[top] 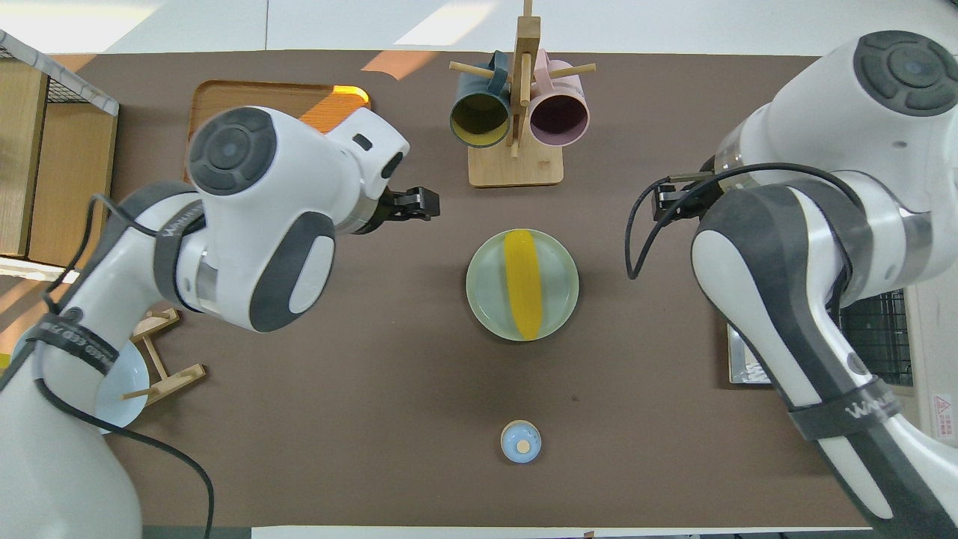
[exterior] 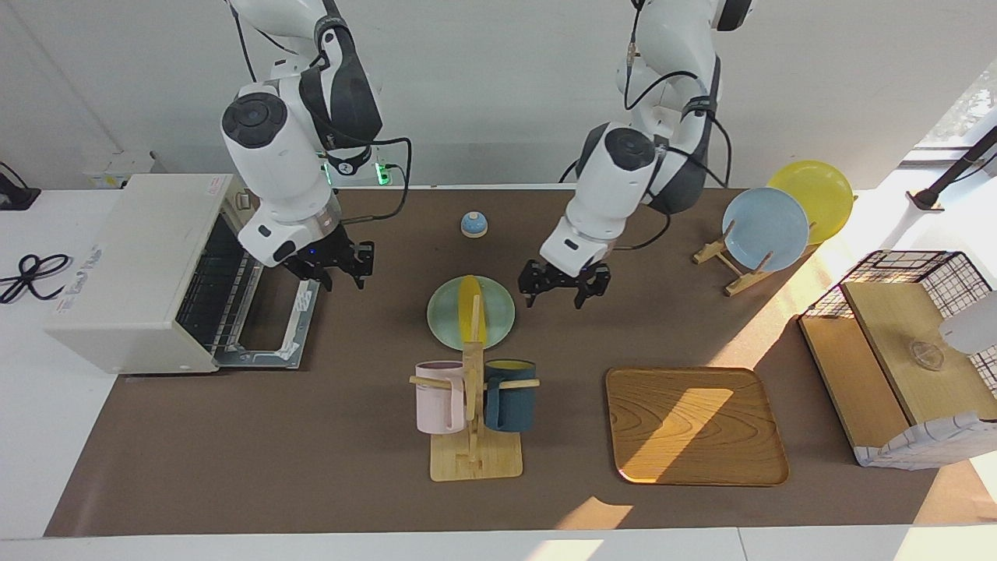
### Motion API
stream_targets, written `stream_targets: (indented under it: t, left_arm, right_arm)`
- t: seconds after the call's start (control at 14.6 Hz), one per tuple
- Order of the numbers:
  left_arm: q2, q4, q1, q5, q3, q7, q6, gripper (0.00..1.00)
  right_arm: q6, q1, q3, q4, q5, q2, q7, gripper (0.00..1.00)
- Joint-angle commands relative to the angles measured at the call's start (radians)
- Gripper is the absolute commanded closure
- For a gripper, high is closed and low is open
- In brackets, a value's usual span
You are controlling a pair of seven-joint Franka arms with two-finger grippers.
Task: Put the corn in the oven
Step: 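Release the corn on the plate while the right gripper reaches it, then grasp the corn on the plate with the right gripper and lift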
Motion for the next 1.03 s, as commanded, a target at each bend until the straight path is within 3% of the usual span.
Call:
stream_targets:
  t: [0.0,0.34,0.62,0.96]
  left_arm:
    - [-0.029,0.041,0.116,0.059,0.001,0.142,-0.126,0.00]
    - [-0.110,0.078,0.280,0.087,0.003,0.293,-0.293,0.00]
    - [-0.194,0.077,0.296,0.130,0.001,0.292,-0.455,0.00]
    - [-0.222,0.074,0.293,0.130,0.001,0.286,-0.506,0.00]
  right_arm:
    - [0.094,0.107,0.002,-0.018,-0.016,0.033,0.155,0.54]
    - [0.226,0.263,0.002,-0.020,-0.036,0.116,0.327,0.52]
    - [0.367,0.371,0.004,-0.016,-0.117,0.231,0.471,0.49]
    - [0.448,0.391,0.004,-0.056,-0.123,0.271,0.465,0.43]
